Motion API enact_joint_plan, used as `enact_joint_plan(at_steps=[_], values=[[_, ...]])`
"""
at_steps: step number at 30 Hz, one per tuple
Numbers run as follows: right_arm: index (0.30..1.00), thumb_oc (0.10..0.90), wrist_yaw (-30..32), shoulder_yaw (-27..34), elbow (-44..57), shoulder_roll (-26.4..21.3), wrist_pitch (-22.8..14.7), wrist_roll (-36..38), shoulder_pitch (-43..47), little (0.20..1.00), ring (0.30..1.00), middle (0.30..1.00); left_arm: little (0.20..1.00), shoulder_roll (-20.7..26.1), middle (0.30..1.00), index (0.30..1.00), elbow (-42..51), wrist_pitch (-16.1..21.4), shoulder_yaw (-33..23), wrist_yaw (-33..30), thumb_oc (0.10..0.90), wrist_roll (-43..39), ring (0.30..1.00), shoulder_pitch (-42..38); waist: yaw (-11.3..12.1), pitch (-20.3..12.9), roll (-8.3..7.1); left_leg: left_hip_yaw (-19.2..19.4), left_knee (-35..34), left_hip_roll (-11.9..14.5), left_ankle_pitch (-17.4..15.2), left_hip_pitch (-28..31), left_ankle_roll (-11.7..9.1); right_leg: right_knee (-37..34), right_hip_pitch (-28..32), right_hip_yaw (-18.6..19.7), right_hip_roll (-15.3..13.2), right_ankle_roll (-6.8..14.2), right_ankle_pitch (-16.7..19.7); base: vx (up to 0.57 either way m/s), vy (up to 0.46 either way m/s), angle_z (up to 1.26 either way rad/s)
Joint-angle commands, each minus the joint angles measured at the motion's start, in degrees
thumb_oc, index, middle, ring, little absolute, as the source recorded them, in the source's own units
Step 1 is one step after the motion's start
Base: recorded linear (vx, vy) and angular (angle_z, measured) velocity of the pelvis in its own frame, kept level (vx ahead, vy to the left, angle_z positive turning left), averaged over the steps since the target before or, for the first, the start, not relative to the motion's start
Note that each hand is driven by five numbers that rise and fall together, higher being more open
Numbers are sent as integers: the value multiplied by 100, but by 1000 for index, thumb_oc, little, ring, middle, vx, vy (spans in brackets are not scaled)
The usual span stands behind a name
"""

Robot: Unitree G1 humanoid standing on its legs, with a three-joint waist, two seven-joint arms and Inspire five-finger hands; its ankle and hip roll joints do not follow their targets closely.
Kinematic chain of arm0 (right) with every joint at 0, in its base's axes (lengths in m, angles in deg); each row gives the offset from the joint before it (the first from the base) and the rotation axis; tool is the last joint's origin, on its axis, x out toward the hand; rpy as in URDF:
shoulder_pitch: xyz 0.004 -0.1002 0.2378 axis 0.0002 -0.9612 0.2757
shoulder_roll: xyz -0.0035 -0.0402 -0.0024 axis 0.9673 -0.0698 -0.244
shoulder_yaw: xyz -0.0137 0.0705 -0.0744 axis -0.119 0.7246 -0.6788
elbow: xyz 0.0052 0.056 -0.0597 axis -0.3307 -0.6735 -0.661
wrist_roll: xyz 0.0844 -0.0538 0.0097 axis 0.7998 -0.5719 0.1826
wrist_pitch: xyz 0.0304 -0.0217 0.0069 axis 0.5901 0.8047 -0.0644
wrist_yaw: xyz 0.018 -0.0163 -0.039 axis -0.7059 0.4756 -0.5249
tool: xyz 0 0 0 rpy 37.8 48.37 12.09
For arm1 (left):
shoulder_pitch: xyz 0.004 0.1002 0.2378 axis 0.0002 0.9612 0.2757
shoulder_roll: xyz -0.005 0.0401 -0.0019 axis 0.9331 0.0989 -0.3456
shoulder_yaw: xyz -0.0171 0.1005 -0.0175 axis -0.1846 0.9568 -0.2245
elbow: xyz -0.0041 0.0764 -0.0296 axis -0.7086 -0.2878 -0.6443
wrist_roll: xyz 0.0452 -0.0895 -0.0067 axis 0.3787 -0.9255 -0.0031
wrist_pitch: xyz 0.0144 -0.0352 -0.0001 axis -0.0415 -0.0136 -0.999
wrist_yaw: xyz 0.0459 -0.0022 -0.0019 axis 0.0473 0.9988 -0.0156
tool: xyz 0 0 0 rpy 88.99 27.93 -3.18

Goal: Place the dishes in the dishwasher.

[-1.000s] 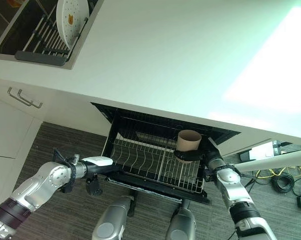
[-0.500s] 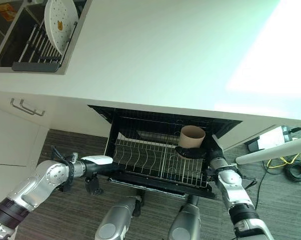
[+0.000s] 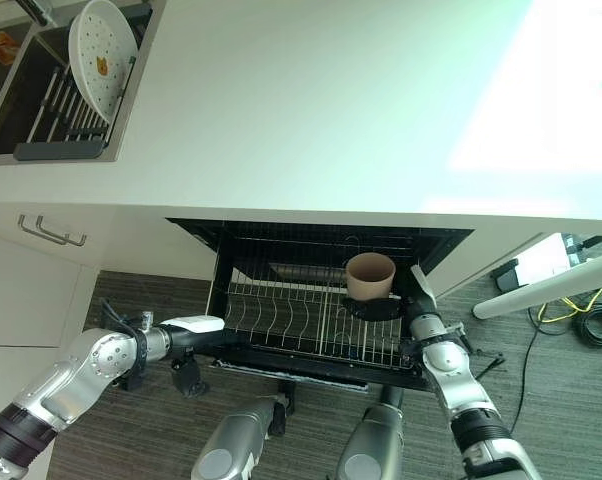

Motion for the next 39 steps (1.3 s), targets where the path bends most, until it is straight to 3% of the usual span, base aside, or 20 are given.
enact_joint_plan(at_steps=[1,5,10,27,39], values=[[300,400,534,-227,326,-202,-829,-857,-95,300,300,300,900,46,900,900,358,114,-142,-317,800,-178,900,197,62,-206,245,191,518,428,-944,68,-79,17,-93,44,-72,29,-390,-44,56,-1],[300,400,1143,-288,690,-425,-1336,-1356,-112,300,300,300,900,-55,900,900,112,219,-43,-570,800,-89,900,269,-3,-167,244,192,518,441,-969,46,-81,17,-138,77,-60,33,-418,-18,26,-2],[300,400,1254,-352,807,-501,-1340,-1323,-133,300,300,300,900,-185,900,900,-115,309,54,-778,800,35,900,315,-39,-148,222,180,518,445,-990,51,-83,17,-151,101,-54,26,-443,4,6,-1],[300,400,374,-917,1312,-536,-2229,-841,-102,300,300,300,900,-531,900,900,-773,435,353,-1310,800,310,900,317,-66,-1,143,174,518,462,-995,-34,-66,17,-274,105,-137,75,-418,16,13,-3],[300,400,733,-971,1232,-509,-1789,-712,-84,300,300,300,900,-747,900,900,-1001,477,539,-1479,800,430,900,286,-83,4,194,127,518,431,-979,-52,-61,17,-328,129,-153,59,-385,39,25,0]])
